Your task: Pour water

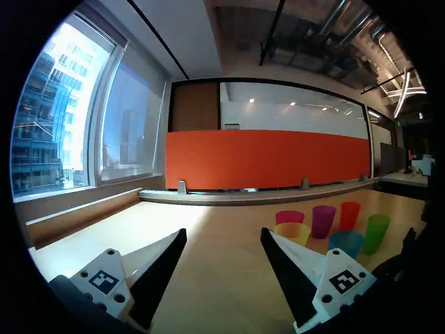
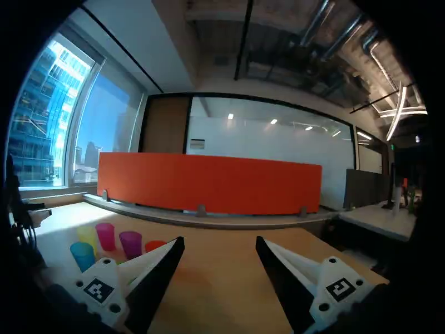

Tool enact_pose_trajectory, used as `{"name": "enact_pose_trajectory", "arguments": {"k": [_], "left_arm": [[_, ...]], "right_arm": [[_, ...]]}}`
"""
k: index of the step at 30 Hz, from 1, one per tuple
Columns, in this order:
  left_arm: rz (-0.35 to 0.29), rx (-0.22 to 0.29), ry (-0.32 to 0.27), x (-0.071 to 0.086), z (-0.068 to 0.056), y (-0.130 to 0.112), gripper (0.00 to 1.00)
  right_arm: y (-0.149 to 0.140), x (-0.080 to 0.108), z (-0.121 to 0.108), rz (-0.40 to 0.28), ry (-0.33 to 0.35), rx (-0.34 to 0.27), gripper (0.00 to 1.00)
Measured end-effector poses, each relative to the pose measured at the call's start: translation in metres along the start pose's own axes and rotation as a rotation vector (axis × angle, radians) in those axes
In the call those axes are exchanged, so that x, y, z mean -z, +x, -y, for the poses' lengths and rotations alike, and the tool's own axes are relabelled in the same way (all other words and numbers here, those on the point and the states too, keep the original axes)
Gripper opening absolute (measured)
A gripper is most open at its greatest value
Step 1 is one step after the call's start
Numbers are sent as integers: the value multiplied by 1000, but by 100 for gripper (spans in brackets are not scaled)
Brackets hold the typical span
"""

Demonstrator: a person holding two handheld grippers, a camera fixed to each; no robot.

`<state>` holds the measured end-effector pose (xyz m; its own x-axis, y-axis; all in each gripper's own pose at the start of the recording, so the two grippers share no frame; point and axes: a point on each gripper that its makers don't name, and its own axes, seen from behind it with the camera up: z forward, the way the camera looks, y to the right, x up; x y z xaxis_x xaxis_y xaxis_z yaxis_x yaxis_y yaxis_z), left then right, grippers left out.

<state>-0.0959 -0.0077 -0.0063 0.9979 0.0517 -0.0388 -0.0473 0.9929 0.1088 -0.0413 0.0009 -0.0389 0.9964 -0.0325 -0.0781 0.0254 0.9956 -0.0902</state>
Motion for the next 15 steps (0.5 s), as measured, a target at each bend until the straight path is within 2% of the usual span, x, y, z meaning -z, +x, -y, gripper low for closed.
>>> {"name": "enact_pose_trajectory", "arguments": {"k": [15], "left_arm": [[0, 0, -1, -1, -1, 0, 99]], "right_arm": [[-24, -20, 1, -27, -11, -37, 99]]}}
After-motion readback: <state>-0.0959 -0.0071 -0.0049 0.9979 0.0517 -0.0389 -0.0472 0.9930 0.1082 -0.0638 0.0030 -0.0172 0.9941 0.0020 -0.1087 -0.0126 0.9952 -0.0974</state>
